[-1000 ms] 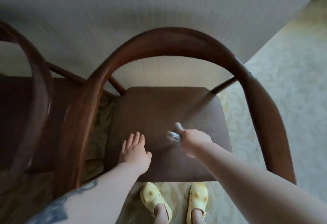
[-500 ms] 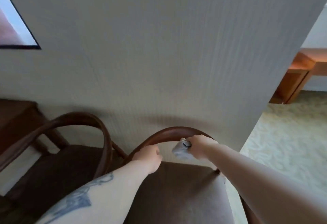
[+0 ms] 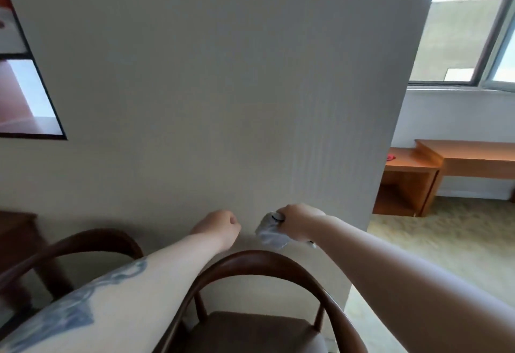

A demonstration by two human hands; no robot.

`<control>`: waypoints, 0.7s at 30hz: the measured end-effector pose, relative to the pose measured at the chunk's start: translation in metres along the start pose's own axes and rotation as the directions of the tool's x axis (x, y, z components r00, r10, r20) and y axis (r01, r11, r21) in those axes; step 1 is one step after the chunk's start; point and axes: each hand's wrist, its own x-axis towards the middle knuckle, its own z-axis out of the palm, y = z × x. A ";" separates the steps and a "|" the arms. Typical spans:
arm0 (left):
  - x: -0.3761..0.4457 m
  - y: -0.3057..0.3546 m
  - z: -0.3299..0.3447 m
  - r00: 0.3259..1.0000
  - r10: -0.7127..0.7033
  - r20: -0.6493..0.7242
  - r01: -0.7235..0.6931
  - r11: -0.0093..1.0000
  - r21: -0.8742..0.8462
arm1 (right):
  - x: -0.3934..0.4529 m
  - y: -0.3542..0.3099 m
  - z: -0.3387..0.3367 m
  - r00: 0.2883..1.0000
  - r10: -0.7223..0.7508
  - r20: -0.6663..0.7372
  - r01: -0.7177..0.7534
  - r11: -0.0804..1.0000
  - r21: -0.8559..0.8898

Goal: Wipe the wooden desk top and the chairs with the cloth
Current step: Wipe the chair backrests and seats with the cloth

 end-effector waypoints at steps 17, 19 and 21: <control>-0.008 0.032 -0.006 0.997 0.065 -0.047 -0.065 0.998 0.014 | -0.038 0.025 -0.030 0.999 0.036 -0.022 -0.036 0.999 0.024; -0.012 0.030 -0.008 0.997 0.053 -0.061 -0.052 0.999 0.014 | -0.037 0.023 -0.030 0.999 0.028 -0.032 -0.027 0.999 0.019; -0.018 0.028 -0.010 0.997 0.039 -0.073 -0.038 0.999 0.009 | -0.036 0.018 -0.029 0.999 0.012 -0.041 -0.011 1.000 0.025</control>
